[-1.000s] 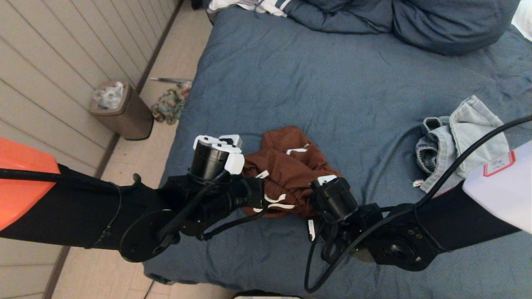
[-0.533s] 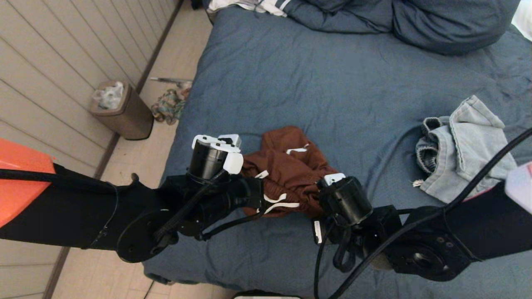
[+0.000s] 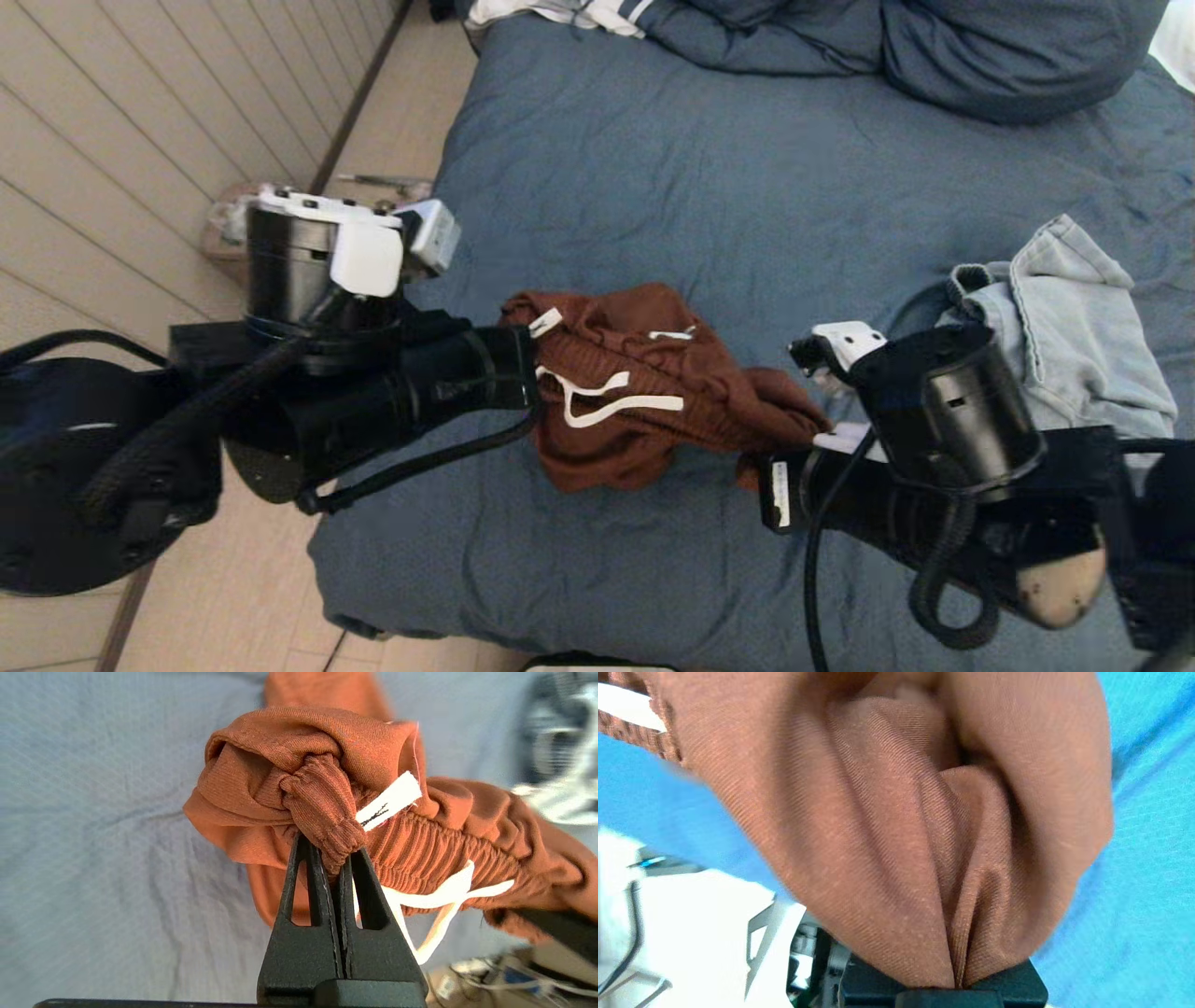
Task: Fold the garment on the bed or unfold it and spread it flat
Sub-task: Unford the brown shorts
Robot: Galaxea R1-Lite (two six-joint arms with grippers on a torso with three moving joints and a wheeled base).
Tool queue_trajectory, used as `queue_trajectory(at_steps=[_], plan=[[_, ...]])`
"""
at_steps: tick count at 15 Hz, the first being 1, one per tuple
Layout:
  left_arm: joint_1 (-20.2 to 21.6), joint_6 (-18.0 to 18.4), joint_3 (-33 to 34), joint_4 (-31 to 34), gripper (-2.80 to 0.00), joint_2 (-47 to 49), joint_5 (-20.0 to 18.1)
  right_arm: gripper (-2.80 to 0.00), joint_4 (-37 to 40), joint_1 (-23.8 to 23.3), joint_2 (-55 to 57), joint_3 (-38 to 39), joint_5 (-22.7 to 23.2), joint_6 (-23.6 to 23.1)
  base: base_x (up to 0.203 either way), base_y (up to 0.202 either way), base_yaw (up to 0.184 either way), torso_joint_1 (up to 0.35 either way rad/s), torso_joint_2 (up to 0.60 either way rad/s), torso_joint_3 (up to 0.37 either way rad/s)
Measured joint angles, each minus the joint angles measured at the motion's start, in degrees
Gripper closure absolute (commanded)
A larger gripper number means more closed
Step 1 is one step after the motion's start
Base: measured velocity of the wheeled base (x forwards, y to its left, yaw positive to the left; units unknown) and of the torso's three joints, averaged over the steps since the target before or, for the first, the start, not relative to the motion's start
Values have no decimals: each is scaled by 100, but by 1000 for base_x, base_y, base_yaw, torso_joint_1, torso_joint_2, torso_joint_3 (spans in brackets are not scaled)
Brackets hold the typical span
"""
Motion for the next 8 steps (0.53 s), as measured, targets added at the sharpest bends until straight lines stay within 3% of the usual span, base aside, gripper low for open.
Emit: queue_trajectory(at_steps=[8], plan=[[-93,138,-488,1793,0,-1723,12,0,1927,655,-1523,-1271,73,-6,0,0,0,0,0,0]])
